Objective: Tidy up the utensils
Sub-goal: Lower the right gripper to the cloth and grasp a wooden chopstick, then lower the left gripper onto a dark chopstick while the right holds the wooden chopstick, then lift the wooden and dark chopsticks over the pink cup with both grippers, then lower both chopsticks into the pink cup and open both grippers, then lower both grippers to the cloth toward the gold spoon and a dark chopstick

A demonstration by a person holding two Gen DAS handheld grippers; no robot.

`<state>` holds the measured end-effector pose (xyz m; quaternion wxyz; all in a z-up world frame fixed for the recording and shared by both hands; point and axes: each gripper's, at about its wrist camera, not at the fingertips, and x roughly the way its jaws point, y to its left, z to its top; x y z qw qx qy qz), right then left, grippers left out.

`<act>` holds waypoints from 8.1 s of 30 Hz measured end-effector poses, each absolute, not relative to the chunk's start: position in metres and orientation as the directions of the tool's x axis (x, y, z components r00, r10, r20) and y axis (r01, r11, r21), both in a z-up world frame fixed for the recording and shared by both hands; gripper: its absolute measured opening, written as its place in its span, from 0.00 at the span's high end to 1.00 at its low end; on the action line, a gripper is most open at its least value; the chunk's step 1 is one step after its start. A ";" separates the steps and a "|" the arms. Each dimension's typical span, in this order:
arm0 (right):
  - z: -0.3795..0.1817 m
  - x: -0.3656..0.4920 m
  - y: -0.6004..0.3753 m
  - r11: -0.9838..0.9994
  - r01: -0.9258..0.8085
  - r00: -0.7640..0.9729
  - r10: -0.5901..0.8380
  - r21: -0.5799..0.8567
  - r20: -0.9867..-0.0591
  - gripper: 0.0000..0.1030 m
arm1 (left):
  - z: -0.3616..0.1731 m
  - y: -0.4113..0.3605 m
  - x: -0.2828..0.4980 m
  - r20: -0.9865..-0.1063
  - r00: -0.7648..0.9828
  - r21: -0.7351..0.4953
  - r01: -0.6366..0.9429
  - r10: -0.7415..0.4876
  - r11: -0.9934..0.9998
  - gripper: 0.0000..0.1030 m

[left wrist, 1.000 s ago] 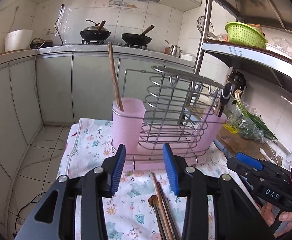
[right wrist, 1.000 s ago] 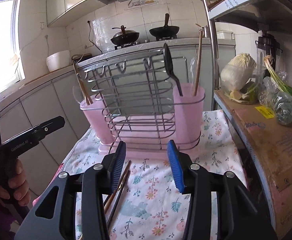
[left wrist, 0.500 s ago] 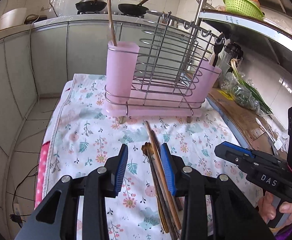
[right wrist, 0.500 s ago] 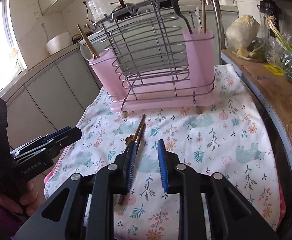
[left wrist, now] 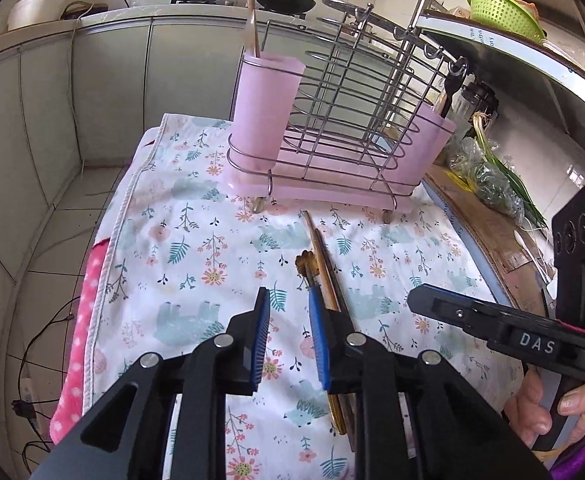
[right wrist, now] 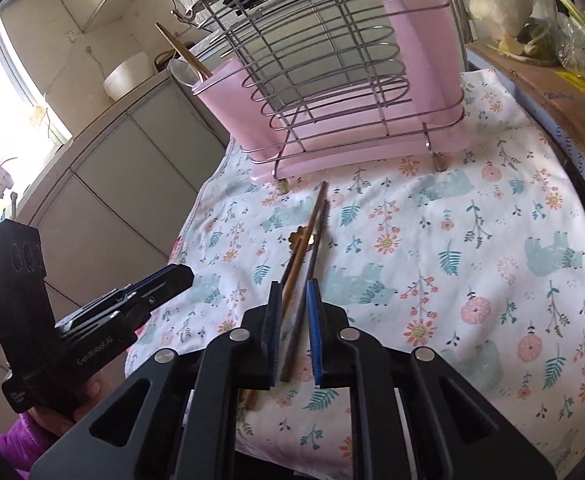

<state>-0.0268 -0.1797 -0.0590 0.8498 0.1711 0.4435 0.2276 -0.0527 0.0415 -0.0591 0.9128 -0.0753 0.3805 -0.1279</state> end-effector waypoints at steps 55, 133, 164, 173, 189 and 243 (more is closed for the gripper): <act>-0.104 0.001 -0.214 0.903 0.074 0.410 0.359 0.423 -0.838 0.93 | -0.078 0.038 -0.023 -0.713 0.554 -0.352 0.248 -0.430 0.903 0.83; 0.169 -0.019 -0.275 0.968 -0.175 0.955 0.211 0.178 -0.209 0.93 | 0.113 0.058 0.018 -0.239 0.883 -0.393 0.293 -0.404 0.872 0.96; 0.112 0.091 -0.277 0.977 -0.151 0.930 0.192 0.150 -0.314 0.93 | 0.080 0.022 0.121 -0.019 0.996 -0.159 0.087 -0.091 0.983 0.96; 0.093 0.083 -0.275 0.974 -0.147 0.910 0.202 0.172 -0.362 0.93 | 0.051 0.021 0.099 -0.075 0.991 -0.154 0.101 -0.113 0.983 0.96; 0.056 0.085 -0.270 0.974 -0.114 0.860 0.195 0.194 -0.472 0.93 | 0.017 0.023 0.094 -0.258 0.955 -0.146 0.114 -0.149 0.983 0.96; -0.084 0.027 -0.152 0.823 -0.157 0.326 0.565 0.546 -0.758 0.70 | -0.064 0.068 -0.031 -0.636 0.736 -0.198 0.136 -0.233 0.971 0.67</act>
